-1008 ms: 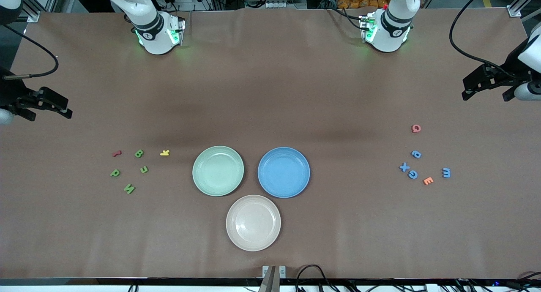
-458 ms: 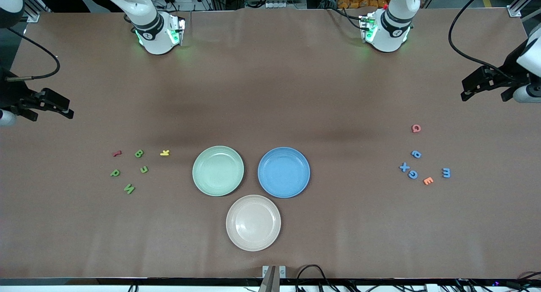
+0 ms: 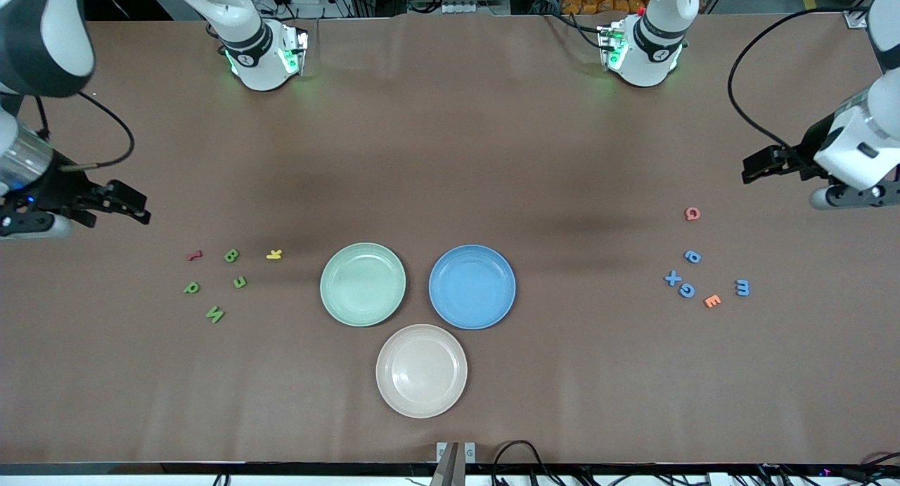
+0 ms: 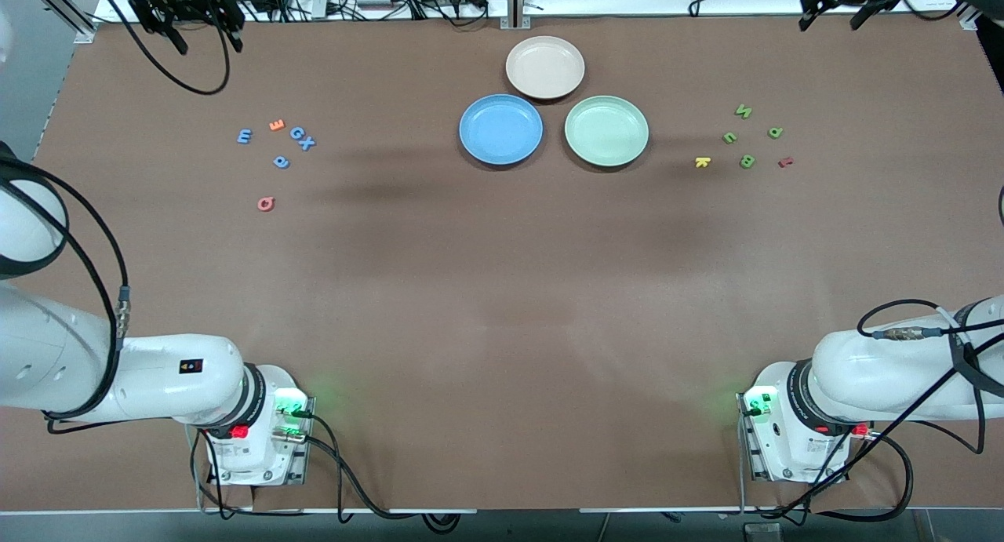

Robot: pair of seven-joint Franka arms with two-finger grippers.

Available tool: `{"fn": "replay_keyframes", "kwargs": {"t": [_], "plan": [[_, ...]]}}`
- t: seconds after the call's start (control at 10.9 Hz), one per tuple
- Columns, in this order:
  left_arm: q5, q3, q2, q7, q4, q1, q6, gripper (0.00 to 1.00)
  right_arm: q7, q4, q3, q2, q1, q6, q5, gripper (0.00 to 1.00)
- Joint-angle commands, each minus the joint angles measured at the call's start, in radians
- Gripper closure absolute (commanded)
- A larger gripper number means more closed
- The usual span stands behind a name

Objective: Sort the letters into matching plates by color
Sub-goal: 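Lower the right gripper to green letters while the left gripper reaches blue letters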

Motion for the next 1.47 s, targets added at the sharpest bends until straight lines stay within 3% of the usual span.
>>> {"fn": "replay_keyframes", "kwargs": {"t": [0.0, 0.18, 0.37, 0.64, 1.28, 1.38], "plan": [[-0.006, -0.004, -0.027, -0.012, -0.235, 0.009, 0.246, 0.0, 0.007, -0.128, 0.005, 0.012, 0.016, 0.167, -0.003, 0.0], [0.005, -0.005, -0.018, 0.021, -0.343, 0.009, 0.38, 0.0, -0.001, -0.137, 0.005, 0.073, 0.036, 0.225, -0.035, 0.0], [0.008, -0.005, 0.014, 0.032, -0.35, 0.009, 0.388, 0.0, -0.001, -0.181, 0.005, 0.115, 0.064, 0.321, -0.106, 0.0], [0.008, -0.01, 0.057, 0.023, -0.35, 0.003, 0.39, 0.0, -0.053, -0.192, 0.005, 0.208, 0.078, 0.39, -0.137, 0.0], [0.008, -0.007, 0.111, 0.018, -0.344, 0.022, 0.431, 0.0, -0.136, -0.195, 0.006, 0.317, 0.087, 0.47, -0.137, 0.0], [0.008, -0.005, 0.125, 0.018, -0.345, 0.042, 0.453, 0.0, -0.197, -0.192, 0.006, 0.348, 0.099, 0.476, -0.137, 0.05]]}}
